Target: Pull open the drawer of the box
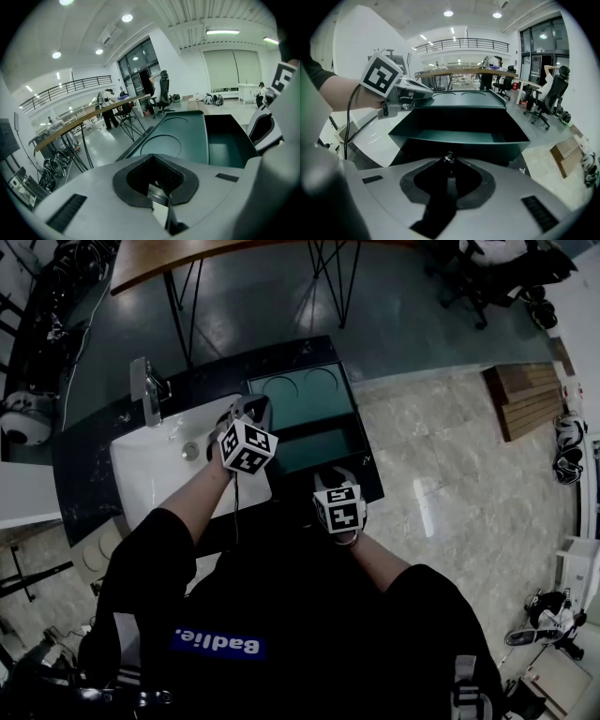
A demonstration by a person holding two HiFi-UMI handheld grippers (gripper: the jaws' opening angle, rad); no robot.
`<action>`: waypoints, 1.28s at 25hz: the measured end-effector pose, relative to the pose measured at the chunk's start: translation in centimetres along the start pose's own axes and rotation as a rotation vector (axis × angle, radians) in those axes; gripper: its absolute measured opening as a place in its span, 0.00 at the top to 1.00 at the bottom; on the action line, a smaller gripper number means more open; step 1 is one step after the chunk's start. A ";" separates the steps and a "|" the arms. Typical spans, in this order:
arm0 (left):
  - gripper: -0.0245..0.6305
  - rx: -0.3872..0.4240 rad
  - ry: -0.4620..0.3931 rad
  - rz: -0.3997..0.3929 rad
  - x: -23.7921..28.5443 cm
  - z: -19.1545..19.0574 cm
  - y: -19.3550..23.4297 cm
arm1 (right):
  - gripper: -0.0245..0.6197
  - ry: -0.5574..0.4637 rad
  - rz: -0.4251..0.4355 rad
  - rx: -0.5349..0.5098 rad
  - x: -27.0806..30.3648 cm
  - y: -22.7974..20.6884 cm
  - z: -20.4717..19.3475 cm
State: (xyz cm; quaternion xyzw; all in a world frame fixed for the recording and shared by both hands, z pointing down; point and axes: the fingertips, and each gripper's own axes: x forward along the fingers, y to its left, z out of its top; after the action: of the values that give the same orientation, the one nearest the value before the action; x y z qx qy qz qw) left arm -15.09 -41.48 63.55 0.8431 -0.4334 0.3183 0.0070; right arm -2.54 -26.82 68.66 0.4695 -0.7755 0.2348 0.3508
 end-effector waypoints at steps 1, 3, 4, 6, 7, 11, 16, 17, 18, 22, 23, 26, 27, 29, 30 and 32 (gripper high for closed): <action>0.96 0.000 -0.001 0.001 0.0 0.0 0.0 | 0.86 0.005 -0.002 -0.002 -0.2 0.0 -0.1; 0.96 0.000 -0.002 0.002 0.0 0.0 0.0 | 0.85 0.016 -0.007 -0.010 -0.4 0.0 -0.4; 0.96 0.000 -0.003 0.003 0.0 0.0 0.0 | 0.85 0.018 -0.008 -0.014 -0.5 0.0 -0.5; 0.96 -0.002 -0.003 0.003 0.0 -0.1 0.0 | 0.86 0.023 -0.007 -0.020 -0.8 0.2 -0.9; 0.96 -0.002 -0.004 0.003 0.0 -0.1 0.0 | 0.85 0.026 -0.006 -0.023 -0.8 0.2 -1.1; 0.96 -0.011 -0.009 -0.002 0.0 0.0 -0.1 | 0.85 0.042 -0.009 -0.041 -0.7 0.4 -1.8; 0.96 -0.008 -0.013 -0.010 -0.1 -0.2 -0.3 | 0.85 0.046 -0.009 -0.050 -0.4 0.4 -2.0; 0.96 -0.008 -0.013 -0.009 -0.1 -0.2 -0.3 | 0.85 0.046 -0.005 -0.049 -0.4 0.5 -2.0; 0.96 -0.008 -0.015 -0.006 -0.1 -0.2 -0.2 | 0.85 0.047 -0.001 -0.049 -0.4 0.5 -2.0; 0.96 -0.002 -0.024 0.009 -0.2 -0.3 -0.2 | 0.85 0.060 -0.002 -0.044 -0.7 0.6 -2.6; 0.96 -0.002 -0.026 0.011 -0.2 -0.4 -0.3 | 0.85 0.057 -0.007 -0.040 -1.0 0.4 -2.7; 0.96 -0.002 -0.037 0.021 -0.3 -0.2 -0.4 | 0.85 0.026 -0.028 -0.034 -2.3 -0.1 -2.5; 0.96 -0.002 -0.042 0.026 -0.3 -0.2 -0.4 | 0.85 0.015 -0.037 -0.033 -2.8 -0.3 -2.5; 0.96 -0.003 -0.051 0.034 -0.3 -0.2 -0.6 | 0.85 0.002 -0.051 -0.029 -3.5 -0.6 -2.4; 0.96 -0.004 -0.054 0.037 -0.3 -0.3 -0.7 | 0.85 -0.001 -0.057 -0.027 -3.9 -0.7 -2.4; 0.96 -0.007 -0.056 0.042 -0.4 -0.4 -0.8 | 0.85 -0.012 -0.062 -0.024 -4.6 -1.0 -1.9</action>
State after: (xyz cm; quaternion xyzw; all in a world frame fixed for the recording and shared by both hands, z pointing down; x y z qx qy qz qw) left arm -14.88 -40.57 63.86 0.8425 -0.4520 0.2931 -0.0088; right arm 0.38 -23.32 66.45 0.4905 -0.7653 0.2117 0.3591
